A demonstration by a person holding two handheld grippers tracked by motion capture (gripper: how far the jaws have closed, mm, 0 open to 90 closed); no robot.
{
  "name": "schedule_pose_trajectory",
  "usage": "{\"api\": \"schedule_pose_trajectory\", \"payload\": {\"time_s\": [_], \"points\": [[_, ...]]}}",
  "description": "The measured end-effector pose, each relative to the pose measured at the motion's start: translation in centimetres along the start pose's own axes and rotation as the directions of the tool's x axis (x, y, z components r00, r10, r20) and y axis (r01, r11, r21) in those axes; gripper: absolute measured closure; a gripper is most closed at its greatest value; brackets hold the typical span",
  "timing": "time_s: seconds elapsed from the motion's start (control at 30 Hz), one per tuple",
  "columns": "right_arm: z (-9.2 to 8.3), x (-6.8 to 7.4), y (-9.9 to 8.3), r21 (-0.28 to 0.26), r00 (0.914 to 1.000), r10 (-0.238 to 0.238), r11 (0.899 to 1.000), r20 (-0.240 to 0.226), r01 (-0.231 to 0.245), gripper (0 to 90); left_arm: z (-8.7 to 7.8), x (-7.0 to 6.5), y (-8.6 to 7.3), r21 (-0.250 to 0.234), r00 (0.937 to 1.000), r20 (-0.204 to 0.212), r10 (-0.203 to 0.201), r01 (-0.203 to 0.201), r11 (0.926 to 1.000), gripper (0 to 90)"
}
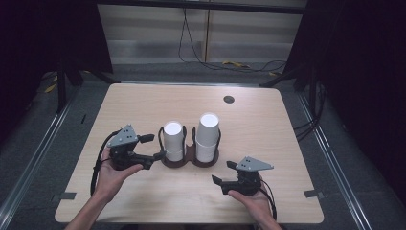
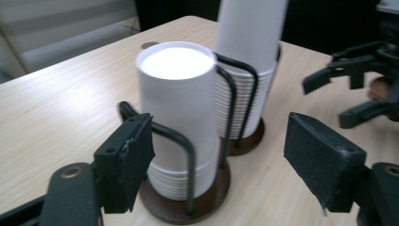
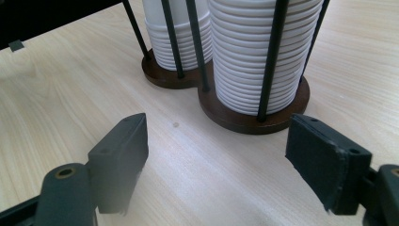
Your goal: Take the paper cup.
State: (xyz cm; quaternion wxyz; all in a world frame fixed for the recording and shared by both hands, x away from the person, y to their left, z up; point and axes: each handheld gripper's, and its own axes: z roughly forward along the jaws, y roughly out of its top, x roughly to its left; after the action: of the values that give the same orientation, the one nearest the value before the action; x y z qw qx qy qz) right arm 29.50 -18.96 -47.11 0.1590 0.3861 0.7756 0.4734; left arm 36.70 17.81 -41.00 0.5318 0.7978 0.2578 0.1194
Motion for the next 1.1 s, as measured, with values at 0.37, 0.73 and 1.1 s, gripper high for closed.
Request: {"api": "schedule_pose_trajectory", "payload": {"time_s": [0.37, 0.73, 1.1], "points": [[0.0, 0.0, -0.1, 0.018, 0.9998, 0.016, 1.000, -0.010, -0.016, 22.6, 0.5, 2.0, 1.2, -0.002, 0.9979, 0.054, -0.035, 0.035, 0.9994, 21.0], [0.0, 0.0, -0.1, 0.025, 0.9994, 0.020, 0.999, -0.028, -0.020, 23.2, 1.5, 2.3, 3.4, 0.053, 0.9977, 0.063, 0.024, -0.027, 0.9982, 20.1], [0.2, 0.2, -0.1, 0.041, 0.9994, 0.018, 0.999, -0.030, -0.017, 23.7, 2.8, 2.3, 5.3, 0.133, 0.9976, 0.010, 0.068, -0.069, 0.9887, 24.0]]}}
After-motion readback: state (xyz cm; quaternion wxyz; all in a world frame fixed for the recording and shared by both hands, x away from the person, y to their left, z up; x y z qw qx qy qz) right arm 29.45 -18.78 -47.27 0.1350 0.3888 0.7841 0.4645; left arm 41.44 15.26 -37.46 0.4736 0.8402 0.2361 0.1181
